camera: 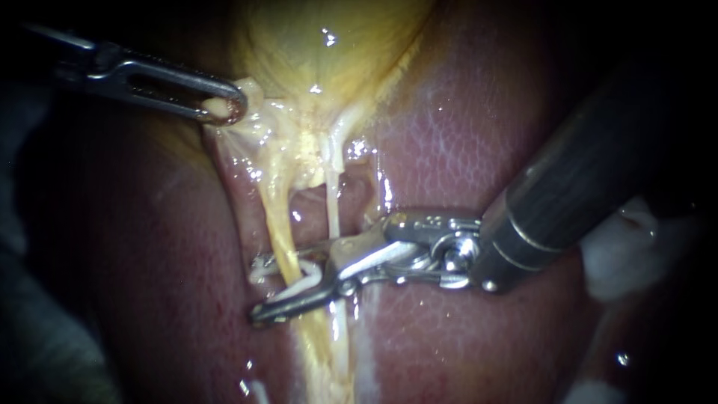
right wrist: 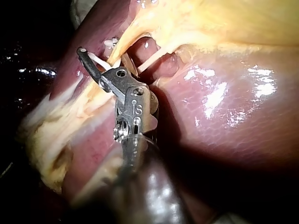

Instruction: Clipping first clip left tube

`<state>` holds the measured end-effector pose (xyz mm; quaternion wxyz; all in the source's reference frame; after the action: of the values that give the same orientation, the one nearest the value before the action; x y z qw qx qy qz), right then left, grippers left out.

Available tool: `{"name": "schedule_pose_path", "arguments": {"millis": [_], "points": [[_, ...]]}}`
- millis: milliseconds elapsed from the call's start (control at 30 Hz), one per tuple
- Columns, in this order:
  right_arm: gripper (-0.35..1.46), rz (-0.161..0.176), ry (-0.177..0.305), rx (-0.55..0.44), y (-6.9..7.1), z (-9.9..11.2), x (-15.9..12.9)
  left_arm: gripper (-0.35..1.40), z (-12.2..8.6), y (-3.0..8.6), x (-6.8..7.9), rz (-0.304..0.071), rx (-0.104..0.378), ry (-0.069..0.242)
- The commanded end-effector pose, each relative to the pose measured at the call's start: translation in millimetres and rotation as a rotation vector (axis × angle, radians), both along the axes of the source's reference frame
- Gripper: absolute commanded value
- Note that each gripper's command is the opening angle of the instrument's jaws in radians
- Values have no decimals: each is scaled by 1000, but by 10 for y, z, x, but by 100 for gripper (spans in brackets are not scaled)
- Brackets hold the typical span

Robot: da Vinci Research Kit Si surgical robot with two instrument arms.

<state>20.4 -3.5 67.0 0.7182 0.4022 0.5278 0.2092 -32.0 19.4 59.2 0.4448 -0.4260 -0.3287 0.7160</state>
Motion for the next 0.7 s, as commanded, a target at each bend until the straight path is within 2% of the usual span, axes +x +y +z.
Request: {"name": "schedule_pose_path", "arguments": {"millis": [33,233,433,700], "points": [[48,0,6,1,-1,-2,1,-35,0,0,0,0,0,0],[48,-22,55,15,-8,-25,6,-35,0,0,0,0,0,0],[48,-51,110,36,-8,-54,11,-35,0,0,0,1,0,-1],[46,-56,135,50,-12,-78,15,-35,0,0,1,1,0,-1]]}}
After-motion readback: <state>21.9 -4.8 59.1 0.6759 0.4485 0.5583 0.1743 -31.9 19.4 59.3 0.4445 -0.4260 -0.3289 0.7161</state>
